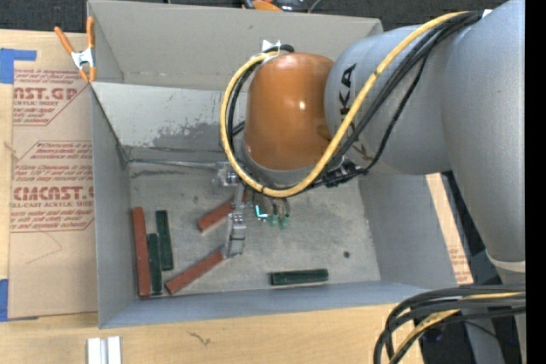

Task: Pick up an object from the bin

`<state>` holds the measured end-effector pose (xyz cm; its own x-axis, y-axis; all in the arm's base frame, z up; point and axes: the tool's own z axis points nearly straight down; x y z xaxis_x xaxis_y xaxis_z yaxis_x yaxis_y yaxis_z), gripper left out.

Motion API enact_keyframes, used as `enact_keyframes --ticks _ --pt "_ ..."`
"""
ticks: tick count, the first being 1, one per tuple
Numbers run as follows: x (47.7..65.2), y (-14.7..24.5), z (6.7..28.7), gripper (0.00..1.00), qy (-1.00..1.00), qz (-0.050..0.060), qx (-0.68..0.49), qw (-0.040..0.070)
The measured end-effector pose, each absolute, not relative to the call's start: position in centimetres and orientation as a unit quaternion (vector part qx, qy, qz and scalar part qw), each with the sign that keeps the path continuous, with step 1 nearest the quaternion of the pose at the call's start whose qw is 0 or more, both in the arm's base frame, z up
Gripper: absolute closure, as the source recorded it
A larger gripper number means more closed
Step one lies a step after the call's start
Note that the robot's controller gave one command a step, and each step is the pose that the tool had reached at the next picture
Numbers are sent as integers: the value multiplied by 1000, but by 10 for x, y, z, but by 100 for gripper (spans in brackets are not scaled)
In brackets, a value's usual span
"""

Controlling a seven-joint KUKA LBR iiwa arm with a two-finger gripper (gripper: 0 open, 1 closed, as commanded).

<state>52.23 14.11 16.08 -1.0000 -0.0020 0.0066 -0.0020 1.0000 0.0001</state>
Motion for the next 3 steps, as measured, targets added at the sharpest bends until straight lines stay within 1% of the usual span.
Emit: enact_keyframes --ticks 1,2,3 --pt "559 94 69 0 -1000 1 11 3" --pt "560 97 74 100 -1000 -1 12 -1" --pt "585 102 262 100 -1000 -1 26 -6"
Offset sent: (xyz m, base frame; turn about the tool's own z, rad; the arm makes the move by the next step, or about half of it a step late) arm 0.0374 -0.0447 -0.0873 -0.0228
